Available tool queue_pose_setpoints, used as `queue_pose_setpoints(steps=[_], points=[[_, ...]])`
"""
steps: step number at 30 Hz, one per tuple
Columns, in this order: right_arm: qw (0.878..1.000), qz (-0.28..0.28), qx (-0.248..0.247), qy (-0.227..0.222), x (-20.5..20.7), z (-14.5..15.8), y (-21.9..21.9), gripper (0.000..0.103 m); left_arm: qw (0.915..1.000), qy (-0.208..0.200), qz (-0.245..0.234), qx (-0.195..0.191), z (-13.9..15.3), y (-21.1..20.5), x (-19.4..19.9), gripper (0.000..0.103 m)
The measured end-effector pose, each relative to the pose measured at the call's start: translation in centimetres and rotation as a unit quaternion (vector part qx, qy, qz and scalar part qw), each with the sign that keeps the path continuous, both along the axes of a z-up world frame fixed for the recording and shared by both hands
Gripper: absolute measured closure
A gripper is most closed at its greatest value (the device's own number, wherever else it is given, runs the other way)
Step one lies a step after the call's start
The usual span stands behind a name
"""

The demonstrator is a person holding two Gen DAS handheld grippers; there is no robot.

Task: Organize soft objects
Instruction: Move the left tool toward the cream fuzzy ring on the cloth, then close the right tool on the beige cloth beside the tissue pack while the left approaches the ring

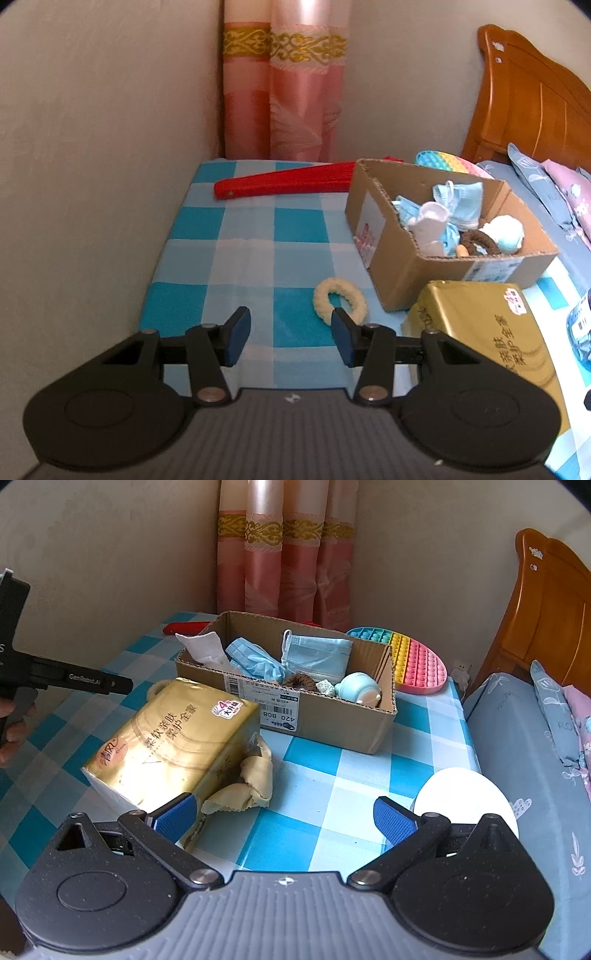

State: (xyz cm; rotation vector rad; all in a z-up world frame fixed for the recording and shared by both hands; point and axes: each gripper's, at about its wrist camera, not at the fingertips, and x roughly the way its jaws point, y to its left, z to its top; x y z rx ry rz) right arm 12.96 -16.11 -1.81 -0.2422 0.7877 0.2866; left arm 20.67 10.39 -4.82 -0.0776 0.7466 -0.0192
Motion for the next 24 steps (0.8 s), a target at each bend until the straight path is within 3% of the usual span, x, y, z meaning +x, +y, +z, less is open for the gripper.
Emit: queue_pose_setpoints(steps=[8,12,18,24], points=[[1.000,0.013,-0.025,-0.013,0.3,0.0,-0.6,0.000,0.9999,0.013,-0.009,0.003,-0.8,-0.7,0.0,0.052],[0.999,0.028,-0.017,-0.008,0.4,-0.1,-0.8,0.000,0.9999,0.013,-0.009,-0.001,-0.9,-0.9,0.5,0.046],[0.991,0.113,-0.061,-0.025,0.7,-0.5,0.0,0.005,0.9997,0.024,-0.003,0.000,-1.6,-0.9,0.9,0.046],[0.970,0.209,-0.127,-0.011,2.0,-2.0,0.8,0.012,0.9995,0.030,0.005,0.005,-2.1,-0.8,0.9,0.037]])
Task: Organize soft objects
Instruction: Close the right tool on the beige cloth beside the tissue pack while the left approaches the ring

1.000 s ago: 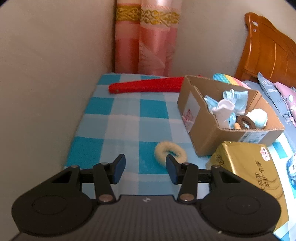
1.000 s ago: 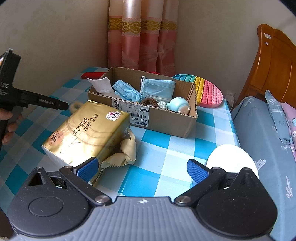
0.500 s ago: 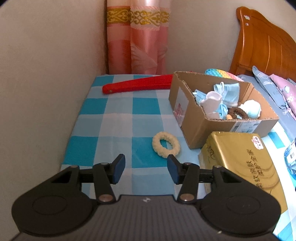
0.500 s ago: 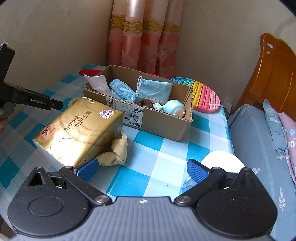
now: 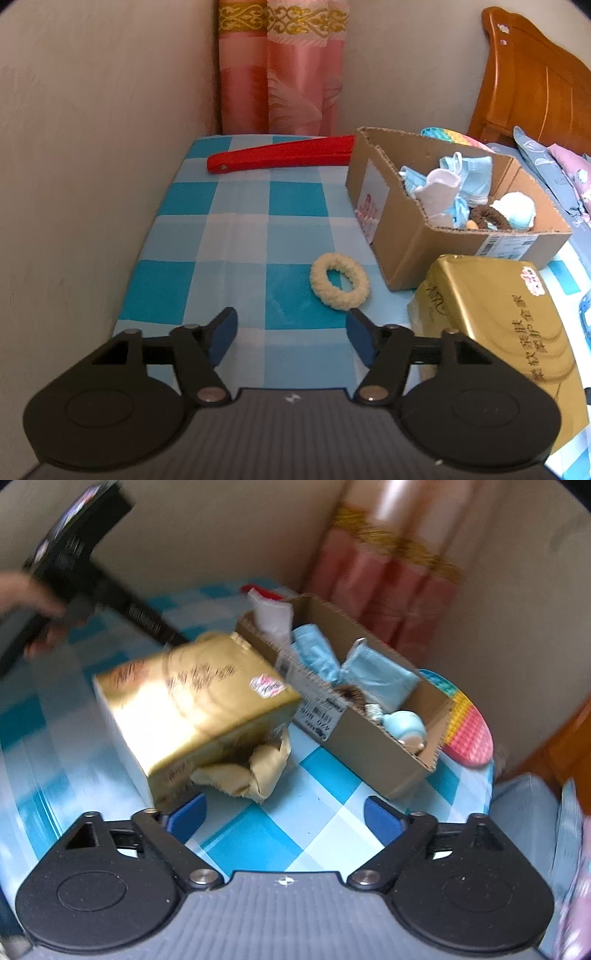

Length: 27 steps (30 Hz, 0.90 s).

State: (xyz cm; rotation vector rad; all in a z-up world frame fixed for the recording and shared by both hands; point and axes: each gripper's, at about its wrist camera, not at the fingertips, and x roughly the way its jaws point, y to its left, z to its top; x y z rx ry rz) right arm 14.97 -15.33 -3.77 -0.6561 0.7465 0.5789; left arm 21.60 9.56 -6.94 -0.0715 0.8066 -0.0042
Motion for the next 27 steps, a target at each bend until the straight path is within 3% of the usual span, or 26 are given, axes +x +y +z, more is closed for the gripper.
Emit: queue_pose_setpoints(steps=[5,12,18,22,27], points=[[0.999,0.039,-0.028,0.024,1.5,-1.4,0.5,0.018,1.0000,0.008,0.003,-0.002,-0.5,0.0,0.2,0.034],[0.994,0.087,-0.040,0.048,3.4,-2.0,1.3,0.024,0.9999,0.009,0.008,0.003,-1.0,-0.1,0.1,0.022],[0.986,0.146,-0.051,0.060,4.8,-2.0,1.9,0.033,0.9998,0.008,0.013,0.012,-1.0,-0.4,0.0,0.021],[0.981,0.169,-0.037,0.088,5.7,-1.9,2.1,0.046,0.9997,0.008,0.017,0.013,-1.1,-0.4,-0.2,0.021],[0.984,0.150,-0.030,0.091,5.8,-1.9,1.8,0.064,0.9998,0.005,0.019,0.009,-1.0,-0.2,-0.6,0.021]])
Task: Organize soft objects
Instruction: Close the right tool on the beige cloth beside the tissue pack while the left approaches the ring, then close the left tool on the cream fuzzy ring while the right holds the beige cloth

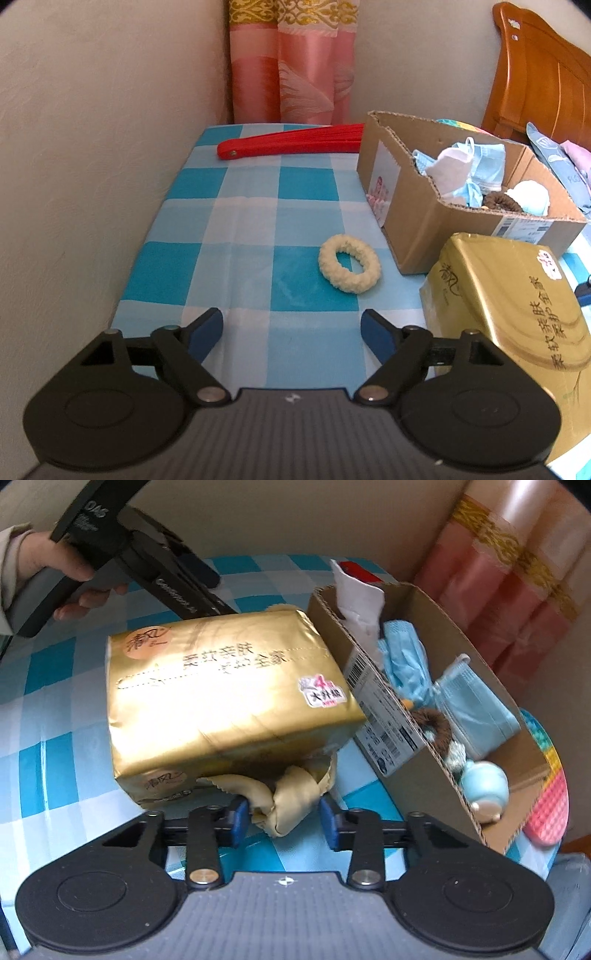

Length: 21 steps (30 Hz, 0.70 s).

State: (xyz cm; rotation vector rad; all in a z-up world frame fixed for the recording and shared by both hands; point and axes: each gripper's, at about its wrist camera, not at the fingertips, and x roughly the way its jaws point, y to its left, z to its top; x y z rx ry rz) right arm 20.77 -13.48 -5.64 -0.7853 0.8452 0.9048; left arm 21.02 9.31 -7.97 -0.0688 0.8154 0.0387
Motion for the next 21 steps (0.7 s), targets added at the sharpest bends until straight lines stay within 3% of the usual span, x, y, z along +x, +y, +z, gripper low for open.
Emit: queue_pose_setpoints(steps=[5,11,16,21], points=[[0.999,-0.047,-0.003,-0.006,-0.5,0.1,-0.9,0.065,0.9999,-0.003,-0.011,0.001,0.0,-0.1,0.1,0.021],[0.998,-0.066,0.002,-0.005,-2.1,0.3,-2.1,0.065,0.9991,-0.017,-0.038,0.005,0.3,-0.2,0.7,0.024],[0.998,-0.068,-0.003,-0.007,-2.8,0.0,-2.2,0.065,0.9967,-0.043,-0.069,0.003,0.8,-0.4,1.3,0.038],[0.998,-0.069,0.002,-0.008,-2.8,0.3,-2.0,0.065,0.9953,-0.046,-0.085,-0.005,1.2,-0.4,2.1,0.043]])
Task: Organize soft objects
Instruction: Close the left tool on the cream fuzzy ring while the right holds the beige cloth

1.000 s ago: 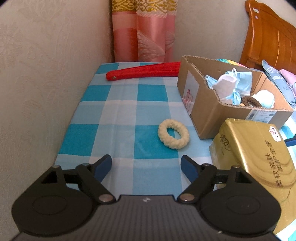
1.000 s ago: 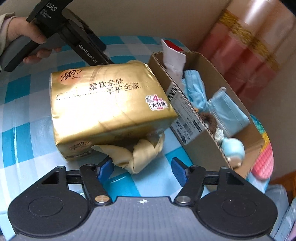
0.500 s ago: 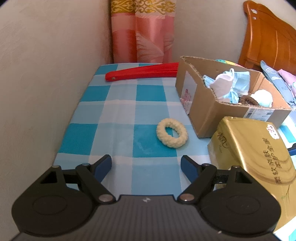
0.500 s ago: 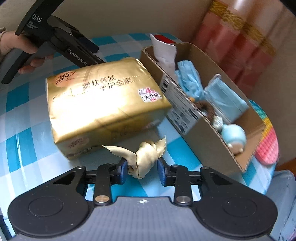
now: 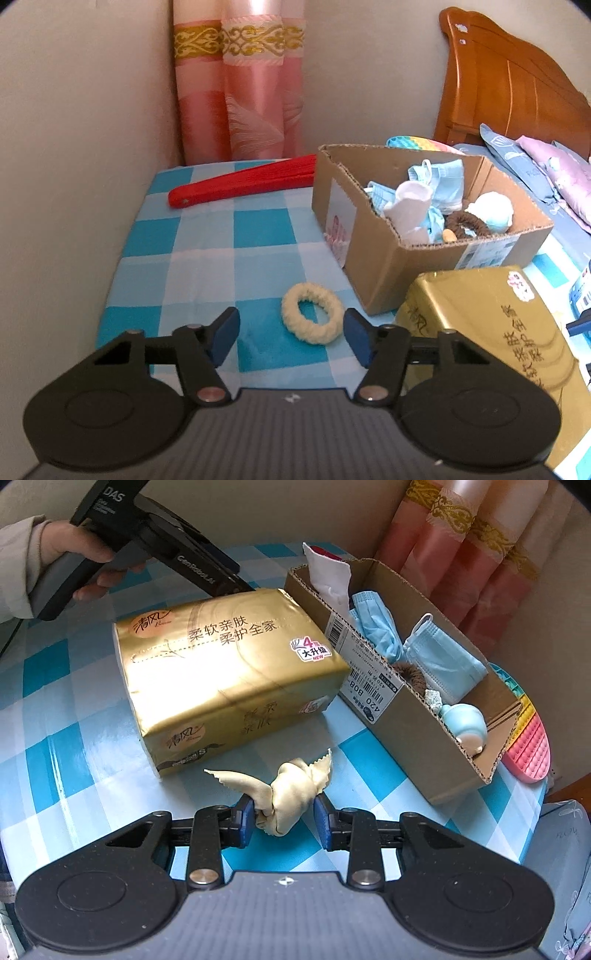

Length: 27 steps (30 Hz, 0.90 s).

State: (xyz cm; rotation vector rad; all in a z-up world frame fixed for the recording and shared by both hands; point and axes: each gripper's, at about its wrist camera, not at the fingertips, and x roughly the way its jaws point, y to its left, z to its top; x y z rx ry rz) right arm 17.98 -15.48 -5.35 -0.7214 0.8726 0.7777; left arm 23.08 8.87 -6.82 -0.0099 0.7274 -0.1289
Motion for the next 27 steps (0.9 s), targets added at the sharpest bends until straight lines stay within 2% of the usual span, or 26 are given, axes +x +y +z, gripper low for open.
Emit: queue_pose_setpoints(steps=[3,5,8,11,12,15,21,27], points=[[1.000,-0.001,0.002,0.000,0.0,0.0,0.0,0.065,1.0000,0.000,-0.007,-0.004,-0.1,0.0,0.5,0.045],[1.000,-0.003,0.002,0.000,-0.1,0.0,0.1,0.065,0.9999,0.005,-0.011,-0.011,-0.3,-0.1,0.9,0.053],[1.000,-0.007,0.004,0.001,-0.1,0.0,0.0,0.065,0.9995,0.015,-0.013,-0.023,-0.7,-0.2,1.4,0.054],[1.000,-0.011,0.005,0.000,0.0,0.1,0.0,0.065,0.9997,0.017,-0.008,-0.013,-0.9,-0.5,1.8,0.058],[1.000,-0.013,0.007,0.001,0.0,0.1,-0.1,0.065,0.9998,0.016,-0.007,-0.013,-0.9,-0.5,1.8,0.062],[1.000,-0.019,0.008,0.000,0.0,0.3,-0.2,0.065,0.9998,0.017,-0.004,-0.013,-0.9,-0.4,1.7,0.062],[1.000,-0.028,0.008,0.002,0.0,0.1,0.0,0.065,0.9996,0.016,0.010,0.021,-0.9,-1.0,1.5,0.061],[0.999,-0.039,0.007,0.004,0.0,-0.1,-0.2,0.065,0.9994,0.016,0.018,0.025,-0.8,-1.4,1.6,0.062]])
